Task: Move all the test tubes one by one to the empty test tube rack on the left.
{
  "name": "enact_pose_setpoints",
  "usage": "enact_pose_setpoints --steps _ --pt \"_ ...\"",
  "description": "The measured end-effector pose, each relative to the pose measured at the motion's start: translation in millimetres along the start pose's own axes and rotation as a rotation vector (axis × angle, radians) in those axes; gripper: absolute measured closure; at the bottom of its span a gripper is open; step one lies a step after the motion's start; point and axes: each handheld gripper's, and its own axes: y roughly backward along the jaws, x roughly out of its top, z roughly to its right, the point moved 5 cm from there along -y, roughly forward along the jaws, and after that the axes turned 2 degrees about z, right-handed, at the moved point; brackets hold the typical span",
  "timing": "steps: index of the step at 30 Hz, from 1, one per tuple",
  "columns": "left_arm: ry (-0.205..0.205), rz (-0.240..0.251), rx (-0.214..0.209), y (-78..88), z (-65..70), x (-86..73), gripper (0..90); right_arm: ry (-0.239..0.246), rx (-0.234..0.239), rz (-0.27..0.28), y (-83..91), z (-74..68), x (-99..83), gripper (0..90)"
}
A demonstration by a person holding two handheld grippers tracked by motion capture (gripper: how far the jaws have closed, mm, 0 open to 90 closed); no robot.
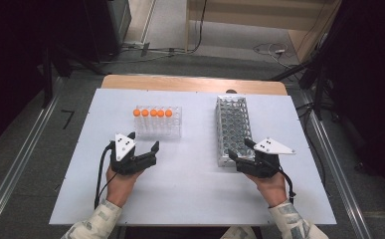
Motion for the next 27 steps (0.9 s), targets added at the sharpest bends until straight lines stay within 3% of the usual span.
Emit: enact_pose_setpoints --steps 27 --pt "0.010 0.003 0.040 20.2 -13.9 -10.0 17.1 -0.012 -0.037 0.002 18.2 18.2 -11.1 26.5"
